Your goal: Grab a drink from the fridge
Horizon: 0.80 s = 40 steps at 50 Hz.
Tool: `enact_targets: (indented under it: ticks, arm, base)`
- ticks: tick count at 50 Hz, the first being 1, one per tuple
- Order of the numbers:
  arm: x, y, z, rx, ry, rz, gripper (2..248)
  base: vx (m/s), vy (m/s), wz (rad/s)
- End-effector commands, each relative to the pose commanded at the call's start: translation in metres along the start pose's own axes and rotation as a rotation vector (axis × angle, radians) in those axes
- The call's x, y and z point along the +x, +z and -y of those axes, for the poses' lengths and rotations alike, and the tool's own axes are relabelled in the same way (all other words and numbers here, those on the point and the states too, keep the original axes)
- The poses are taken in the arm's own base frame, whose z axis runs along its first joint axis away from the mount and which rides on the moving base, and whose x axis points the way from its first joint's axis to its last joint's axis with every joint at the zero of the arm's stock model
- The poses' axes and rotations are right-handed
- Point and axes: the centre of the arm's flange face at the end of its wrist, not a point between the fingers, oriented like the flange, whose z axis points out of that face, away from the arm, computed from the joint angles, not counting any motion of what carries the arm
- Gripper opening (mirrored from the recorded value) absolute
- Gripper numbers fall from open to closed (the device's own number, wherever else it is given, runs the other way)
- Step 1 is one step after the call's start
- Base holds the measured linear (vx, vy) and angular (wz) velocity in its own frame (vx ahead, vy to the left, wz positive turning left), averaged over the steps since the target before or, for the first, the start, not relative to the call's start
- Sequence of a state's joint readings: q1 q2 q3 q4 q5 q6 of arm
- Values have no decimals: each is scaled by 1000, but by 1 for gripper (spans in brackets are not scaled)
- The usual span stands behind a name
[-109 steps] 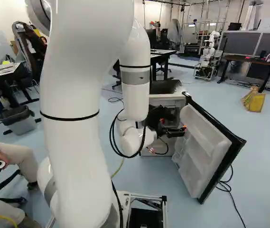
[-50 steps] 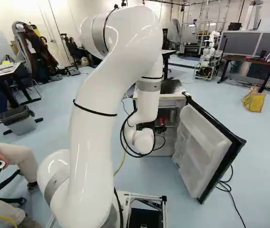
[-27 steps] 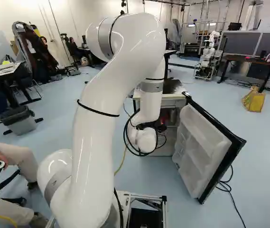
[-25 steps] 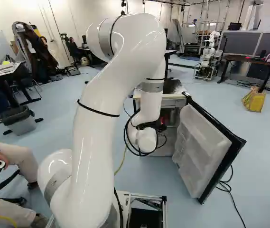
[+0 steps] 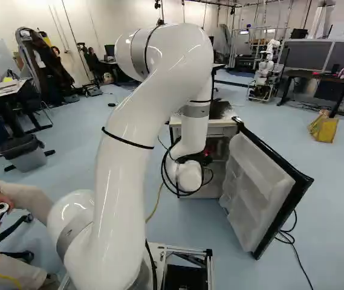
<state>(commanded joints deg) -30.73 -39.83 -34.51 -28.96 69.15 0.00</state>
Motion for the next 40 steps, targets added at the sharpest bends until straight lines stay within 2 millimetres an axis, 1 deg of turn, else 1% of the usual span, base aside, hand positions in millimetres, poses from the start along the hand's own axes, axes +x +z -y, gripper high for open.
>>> enact_targets:
  ticks: [25,40]
  arm:
    - [-7,15,-5,-24,1,110,247]
    - [-6,25,-6,-23,-6,124,247]
  base:
    - [0,0,0]
    - [0,0,0]
